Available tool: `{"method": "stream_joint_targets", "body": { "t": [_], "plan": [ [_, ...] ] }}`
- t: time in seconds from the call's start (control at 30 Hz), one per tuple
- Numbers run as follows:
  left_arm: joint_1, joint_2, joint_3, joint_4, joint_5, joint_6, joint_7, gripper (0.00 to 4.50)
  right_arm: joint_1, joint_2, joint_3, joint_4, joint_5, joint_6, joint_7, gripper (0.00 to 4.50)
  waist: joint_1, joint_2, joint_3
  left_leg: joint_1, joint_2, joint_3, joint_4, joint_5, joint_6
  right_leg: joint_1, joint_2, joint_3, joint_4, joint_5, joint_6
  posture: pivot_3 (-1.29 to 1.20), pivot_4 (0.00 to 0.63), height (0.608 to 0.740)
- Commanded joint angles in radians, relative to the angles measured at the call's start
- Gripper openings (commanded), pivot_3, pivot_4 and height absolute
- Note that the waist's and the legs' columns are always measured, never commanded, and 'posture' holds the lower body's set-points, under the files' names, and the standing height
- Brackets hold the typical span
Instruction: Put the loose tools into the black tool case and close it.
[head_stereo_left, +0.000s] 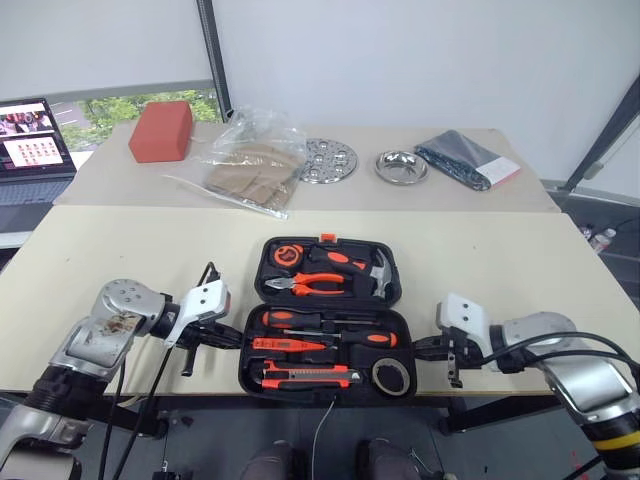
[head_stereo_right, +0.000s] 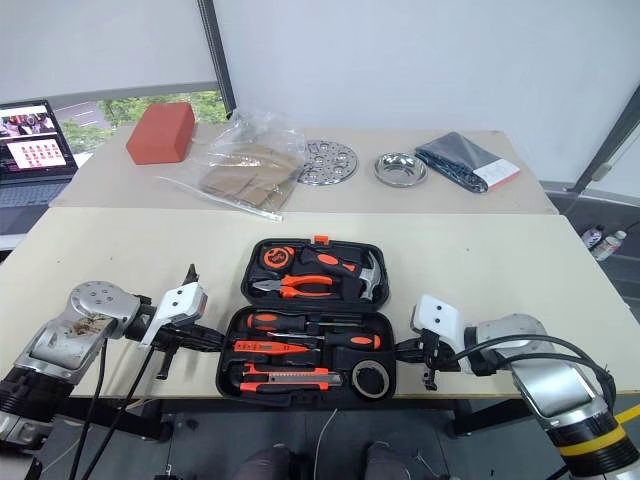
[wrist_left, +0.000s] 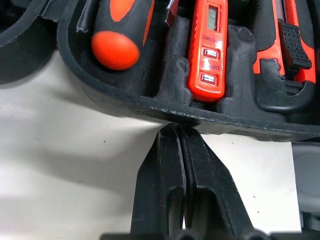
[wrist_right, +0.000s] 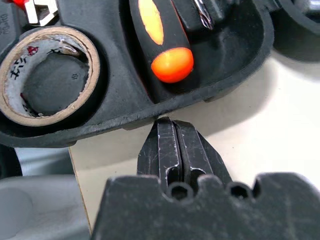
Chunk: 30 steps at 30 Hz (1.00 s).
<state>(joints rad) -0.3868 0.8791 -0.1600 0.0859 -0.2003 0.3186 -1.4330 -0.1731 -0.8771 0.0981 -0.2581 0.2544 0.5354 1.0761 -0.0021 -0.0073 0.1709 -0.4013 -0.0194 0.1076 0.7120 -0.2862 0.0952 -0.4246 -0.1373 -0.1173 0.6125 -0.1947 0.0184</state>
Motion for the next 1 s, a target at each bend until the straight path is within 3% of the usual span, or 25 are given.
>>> {"method": "stream_joint_targets", "body": {
  "t": [0.03,0.2,0.37,0.43,0.6,0.73,0.77,0.8,1.0],
  "plan": [
    [-0.024,0.065,0.076,0.111,-0.036,0.11,0.002,0.67,-0.013,-0.035,-0.178,0.004,0.104,0.146,-0.032,1.1,0.002,0.0,0.0,0.0,0.0,0.0,0.0,0.0,0.0,0.0,-0.001,0.0,0.0,0.0,0.0,0.0,0.15,0.734],
    [-0.279,0.015,0.12,0.321,-0.107,0.395,0.068,2.48,-0.172,0.006,-0.282,0.058,0.255,0.396,-0.1,2.85,0.004,0.0,0.001,-0.001,0.002,-0.001,0.0,0.002,-0.003,-0.002,0.0,-0.002,0.001,0.0,0.001,0.0,0.15,0.734],
    [-0.578,-0.145,0.1,0.628,-0.054,0.682,0.275,4.15,-0.389,0.116,-0.214,0.207,0.225,0.562,-0.264,4.45,0.017,-0.001,0.001,-0.004,-0.001,-0.002,0.003,0.006,0.002,-0.001,0.004,-0.002,0.003,0.003,0.004,0.0,0.15,0.734],
    [-0.616,-0.184,0.096,0.646,-0.066,0.698,0.273,4.15,-0.445,0.157,-0.195,0.261,0.22,0.589,-0.296,4.45,0.014,-0.001,0.0,-0.004,-0.002,-0.001,0.004,0.01,0.01,-0.001,0.004,0.0,0.005,0.006,0.0,0.0,0.15,0.734],
    [-0.683,-0.288,0.096,0.743,-0.037,0.682,0.367,4.15,-0.565,0.255,-0.151,0.408,0.168,0.603,-0.402,4.45,0.006,-0.002,0.0,-0.015,-0.005,0.001,0.001,0.01,0.01,-0.014,0.005,0.0,0.01,0.005,0.001,0.0,0.15,0.734],
    [-0.677,-0.325,0.082,0.767,-0.016,0.644,0.389,4.15,-0.599,0.29,-0.131,0.483,0.135,0.578,-0.439,4.45,0.002,-0.002,0.0,-0.015,-0.005,0.001,-0.001,0.01,0.01,-0.014,0.006,-0.003,0.01,0.004,0.001,0.0,0.15,0.734],
    [-0.671,-0.333,0.077,0.764,-0.013,0.64,0.386,3.63,-0.601,0.297,-0.124,0.498,0.126,0.57,-0.445,3.94,0.002,-0.001,0.0,-0.014,-0.005,0.002,-0.001,0.01,0.01,-0.013,0.006,-0.003,0.01,0.004,0.001,0.0,0.15,0.734],
    [-0.667,-0.338,0.074,0.763,-0.012,0.636,0.383,3.54,-0.602,0.302,-0.119,0.508,0.121,0.564,-0.448,3.87,0.001,-0.001,0.0,-0.014,-0.005,0.002,-0.001,0.01,0.009,-0.013,0.006,-0.003,0.01,0.004,0.001,0.0,0.15,0.734],
    [-0.644,-0.336,0.061,0.748,0.007,0.624,0.376,1.35,-0.58,0.305,-0.07,0.443,0.128,0.582,-0.419,1.85,-0.006,-0.002,0.0,-0.006,-0.005,0.002,0.001,0.011,0.007,-0.007,0.005,0.001,0.011,0.004,0.002,0.0,0.15,0.734]
  ]
}}
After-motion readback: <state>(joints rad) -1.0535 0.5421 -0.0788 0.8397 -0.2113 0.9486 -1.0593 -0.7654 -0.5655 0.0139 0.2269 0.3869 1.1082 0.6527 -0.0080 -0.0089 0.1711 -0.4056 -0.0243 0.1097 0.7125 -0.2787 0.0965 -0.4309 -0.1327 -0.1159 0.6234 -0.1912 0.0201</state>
